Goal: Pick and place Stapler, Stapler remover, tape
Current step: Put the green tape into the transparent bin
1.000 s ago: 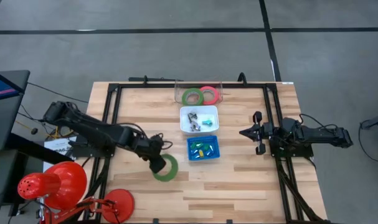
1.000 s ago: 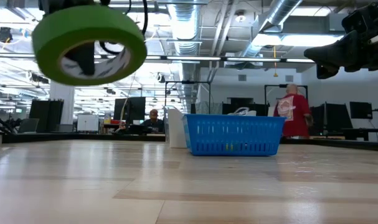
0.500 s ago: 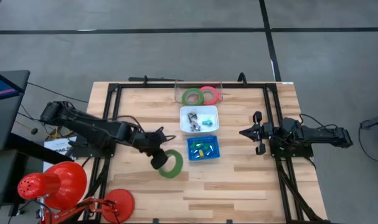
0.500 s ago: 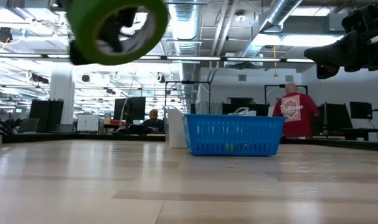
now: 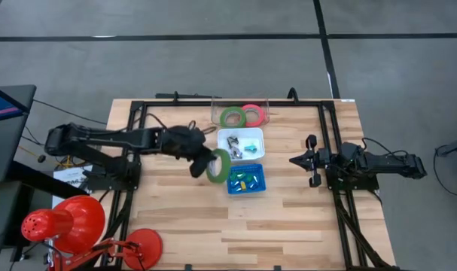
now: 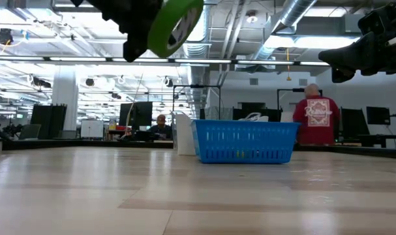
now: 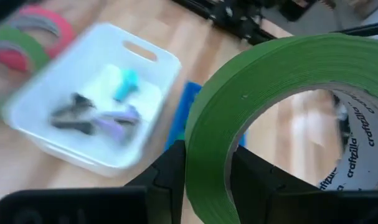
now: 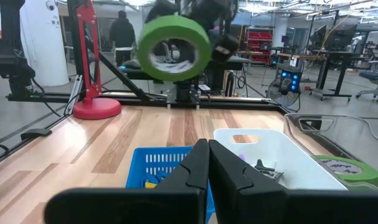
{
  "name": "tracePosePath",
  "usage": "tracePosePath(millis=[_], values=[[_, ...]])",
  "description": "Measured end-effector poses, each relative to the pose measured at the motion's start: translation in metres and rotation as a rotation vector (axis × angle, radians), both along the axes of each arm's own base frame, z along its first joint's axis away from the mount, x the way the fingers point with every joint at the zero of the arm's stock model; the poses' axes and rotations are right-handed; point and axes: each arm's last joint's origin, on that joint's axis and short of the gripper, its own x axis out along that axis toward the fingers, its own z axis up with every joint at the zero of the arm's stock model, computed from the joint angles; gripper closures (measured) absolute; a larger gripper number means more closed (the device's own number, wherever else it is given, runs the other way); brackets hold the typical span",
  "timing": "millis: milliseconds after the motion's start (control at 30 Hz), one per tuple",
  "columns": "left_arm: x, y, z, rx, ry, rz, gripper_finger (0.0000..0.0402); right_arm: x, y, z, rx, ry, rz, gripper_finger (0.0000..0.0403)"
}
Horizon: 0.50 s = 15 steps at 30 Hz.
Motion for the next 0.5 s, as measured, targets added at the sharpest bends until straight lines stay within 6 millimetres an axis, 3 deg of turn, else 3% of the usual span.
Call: tracePosePath(millis=[500], values=[[-0.009,0.036,0.017,0.215,-0.087,0.018,0.0309,0.0,0.0,0.0,0.0,-0.001,-0.001,0.0402]])
